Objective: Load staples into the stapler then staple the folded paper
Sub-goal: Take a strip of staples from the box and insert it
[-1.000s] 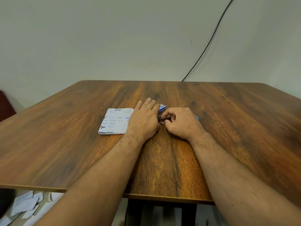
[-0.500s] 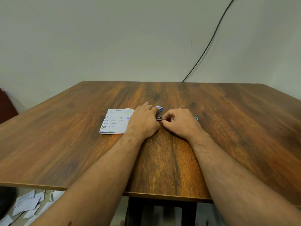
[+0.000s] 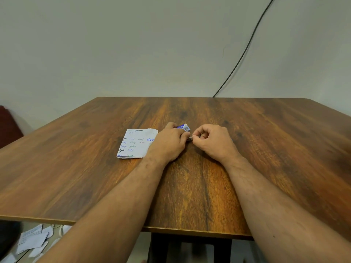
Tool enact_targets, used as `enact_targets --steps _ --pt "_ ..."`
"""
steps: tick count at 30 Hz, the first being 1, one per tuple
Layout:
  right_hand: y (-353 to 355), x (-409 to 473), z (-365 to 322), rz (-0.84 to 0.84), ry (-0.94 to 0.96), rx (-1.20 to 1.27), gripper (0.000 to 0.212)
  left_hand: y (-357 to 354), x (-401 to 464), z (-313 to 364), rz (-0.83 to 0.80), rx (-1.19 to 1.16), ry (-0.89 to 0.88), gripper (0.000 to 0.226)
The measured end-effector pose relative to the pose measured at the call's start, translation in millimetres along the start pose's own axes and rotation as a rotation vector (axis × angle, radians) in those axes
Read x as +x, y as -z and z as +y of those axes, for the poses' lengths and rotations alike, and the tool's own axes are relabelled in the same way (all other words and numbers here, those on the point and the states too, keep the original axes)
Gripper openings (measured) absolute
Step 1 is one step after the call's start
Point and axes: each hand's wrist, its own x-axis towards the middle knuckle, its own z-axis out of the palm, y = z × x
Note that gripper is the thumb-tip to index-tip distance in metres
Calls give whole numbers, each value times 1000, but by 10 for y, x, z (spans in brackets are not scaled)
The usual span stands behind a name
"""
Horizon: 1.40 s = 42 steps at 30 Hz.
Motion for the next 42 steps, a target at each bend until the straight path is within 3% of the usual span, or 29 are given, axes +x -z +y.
enact_targets --steps 5,13,18,26,33,42 --pt "6 -7 14 110 -11 82 4 89 -45 40 204 -54 -47 20" --pt "41 -9 -18 260 6 118 4 207 -99 132 320 -486 -25 11" --pt "55 -24 -66 268 -27 231 3 209 -126 144 247 -651 35 15" --pt "-16 10 1 235 -43 308 5 166 -110 132 75 -972 58 57" --pt "-9 -19 -36 216 -40 299 7 233 -134 133 -40 -1244 136 53" --pt "2 -31 -68 239 -48 294 6 184 -69 82 24 -1219 215 45"
